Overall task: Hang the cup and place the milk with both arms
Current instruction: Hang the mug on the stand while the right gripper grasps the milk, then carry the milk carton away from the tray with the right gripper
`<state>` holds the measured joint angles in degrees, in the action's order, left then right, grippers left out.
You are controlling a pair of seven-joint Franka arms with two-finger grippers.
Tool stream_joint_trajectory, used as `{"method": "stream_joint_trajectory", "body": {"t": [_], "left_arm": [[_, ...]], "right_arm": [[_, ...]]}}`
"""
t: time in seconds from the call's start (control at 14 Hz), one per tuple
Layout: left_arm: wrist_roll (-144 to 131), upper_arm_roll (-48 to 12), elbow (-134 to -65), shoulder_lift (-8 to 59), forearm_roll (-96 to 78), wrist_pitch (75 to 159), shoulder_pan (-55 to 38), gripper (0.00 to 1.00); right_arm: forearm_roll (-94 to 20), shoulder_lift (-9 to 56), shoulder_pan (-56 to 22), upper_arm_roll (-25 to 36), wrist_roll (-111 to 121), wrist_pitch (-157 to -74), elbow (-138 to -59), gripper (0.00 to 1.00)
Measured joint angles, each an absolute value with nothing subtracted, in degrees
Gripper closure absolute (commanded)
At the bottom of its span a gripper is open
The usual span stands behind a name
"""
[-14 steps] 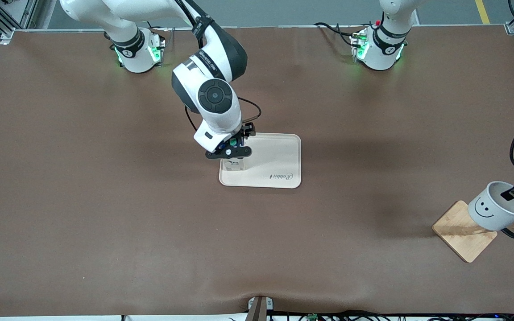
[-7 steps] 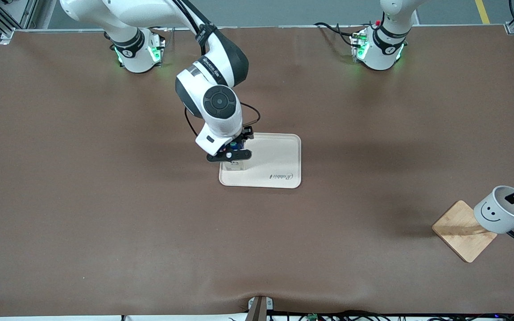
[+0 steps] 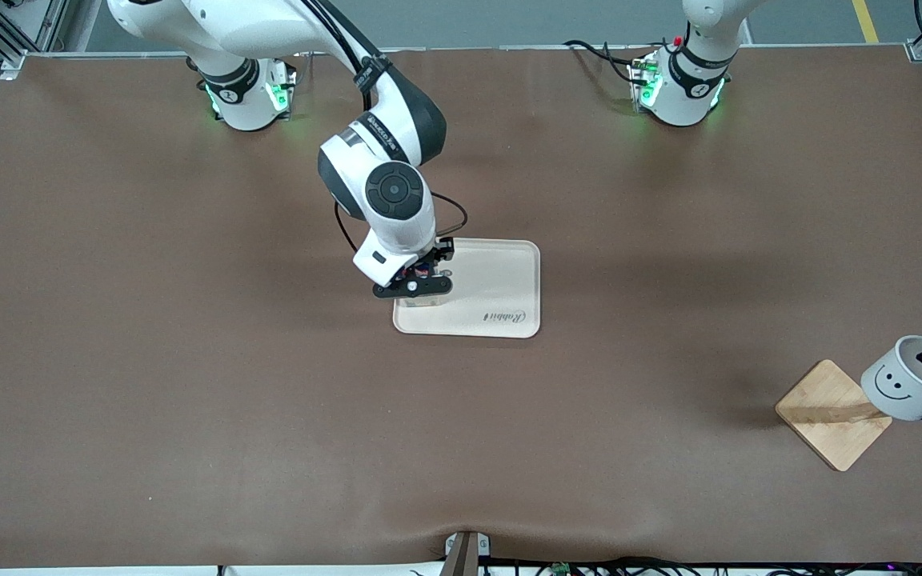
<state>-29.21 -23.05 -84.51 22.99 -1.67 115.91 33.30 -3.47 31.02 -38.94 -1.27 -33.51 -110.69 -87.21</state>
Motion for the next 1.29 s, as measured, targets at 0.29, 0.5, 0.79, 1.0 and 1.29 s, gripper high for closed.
{"method": "stream_joint_trajectory", "body": {"t": [0.29,0.5,0.79,1.0,1.29], "left_arm": [[-29.3,-23.0,-85.3,23.7,-2.4,115.9,33.9,0.0],[-29.3,-23.2,-85.5,23.9,-2.5,115.8,34.0,0.0],[-29.3,-25.6,-85.2,22.9,-2.5,112.5,33.9,0.0],[-29.3,-29.5,-84.7,19.9,-0.9,107.8,33.6,0.0],[-29.3,-36.7,-84.6,16.2,7.5,101.0,33.2,0.0]], "right_arm": [[-5.4,31.0,-37.3,-0.7,-33.5,-107.7,-84.7,1.0],[-10.5,30.9,-34.0,-0.5,-33.5,-103.4,-79.9,1.0],[-10.9,29.8,-28.9,0.2,-33.5,-91.8,-74.8,1.0],[-10.8,27.6,-23.3,1.2,-30.8,-86.3,-74.7,1.0],[-8.3,24.5,-11.2,1.6,-14.7,-84.3,-79.1,1.0]]}}
